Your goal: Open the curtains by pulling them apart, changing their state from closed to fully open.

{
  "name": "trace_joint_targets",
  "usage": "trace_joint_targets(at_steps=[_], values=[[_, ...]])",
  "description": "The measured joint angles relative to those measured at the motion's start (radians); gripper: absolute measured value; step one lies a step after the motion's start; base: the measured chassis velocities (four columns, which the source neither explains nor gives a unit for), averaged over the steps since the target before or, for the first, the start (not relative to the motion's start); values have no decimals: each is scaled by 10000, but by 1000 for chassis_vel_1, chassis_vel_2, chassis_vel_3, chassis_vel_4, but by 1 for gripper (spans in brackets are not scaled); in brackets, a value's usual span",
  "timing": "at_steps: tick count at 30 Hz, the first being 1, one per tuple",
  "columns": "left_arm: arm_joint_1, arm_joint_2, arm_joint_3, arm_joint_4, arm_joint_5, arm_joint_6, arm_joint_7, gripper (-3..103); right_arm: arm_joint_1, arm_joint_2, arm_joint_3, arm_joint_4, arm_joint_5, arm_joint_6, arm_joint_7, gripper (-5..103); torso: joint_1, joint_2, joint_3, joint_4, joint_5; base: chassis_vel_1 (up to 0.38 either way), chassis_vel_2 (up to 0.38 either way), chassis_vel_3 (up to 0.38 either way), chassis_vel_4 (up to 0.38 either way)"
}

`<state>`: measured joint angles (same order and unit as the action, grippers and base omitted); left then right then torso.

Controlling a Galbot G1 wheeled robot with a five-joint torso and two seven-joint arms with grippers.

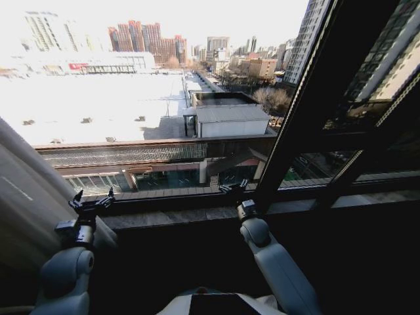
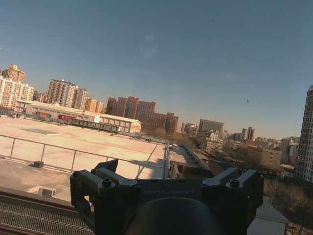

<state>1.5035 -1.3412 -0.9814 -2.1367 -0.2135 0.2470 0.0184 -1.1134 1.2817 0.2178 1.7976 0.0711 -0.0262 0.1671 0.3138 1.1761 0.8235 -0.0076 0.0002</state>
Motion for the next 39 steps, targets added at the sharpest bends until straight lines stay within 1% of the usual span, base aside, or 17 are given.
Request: trace_joint_targets(at_steps=[4, 8, 10, 17, 23, 30, 39], values=[[34, -15, -56, 72, 60, -48, 22, 100, 15, 8, -28, 6, 10, -138, 0, 100, 0, 0, 0, 0, 0, 0, 0, 0, 0], [66, -73, -31, 175, 86, -107, 118, 100, -27, -25, -20, 143, 198, -660, 0, 100, 0, 0, 0, -1, 0, 0, 0, 0, 0], [47, -94, -15, 239, 110, -135, 136, 100, -31, -35, -5, 168, 252, -756, -1, 100, 0, 0, 0, -1, 0, 0, 0, 0, 0], [-3, -62, -2, 414, 128, -181, 162, 100, -15, 12, 18, 115, 280, -842, -5, 100, 2, 0, 0, 0, 0, -5, -7, 6, 5], [-20, -57, 7, 563, 128, -223, 197, 100, 32, 49, 24, 44, 280, -855, -9, 100, 3, 0, 0, 1, -1, -76, -96, 103, 69], [-57, -46, 31, 649, 130, -246, 278, 100, 62, 49, 56, 26, 280, -864, -10, 100, 3, 0, 1, -2, -1, -219, -230, 216, 201], [0, -54, 35, 669, 130, -253, 364, 100, 95, 64, 65, 18, 279, -884, -16, 100, 1, 0, 0, -1, 1, -320, -318, 320, 317]])
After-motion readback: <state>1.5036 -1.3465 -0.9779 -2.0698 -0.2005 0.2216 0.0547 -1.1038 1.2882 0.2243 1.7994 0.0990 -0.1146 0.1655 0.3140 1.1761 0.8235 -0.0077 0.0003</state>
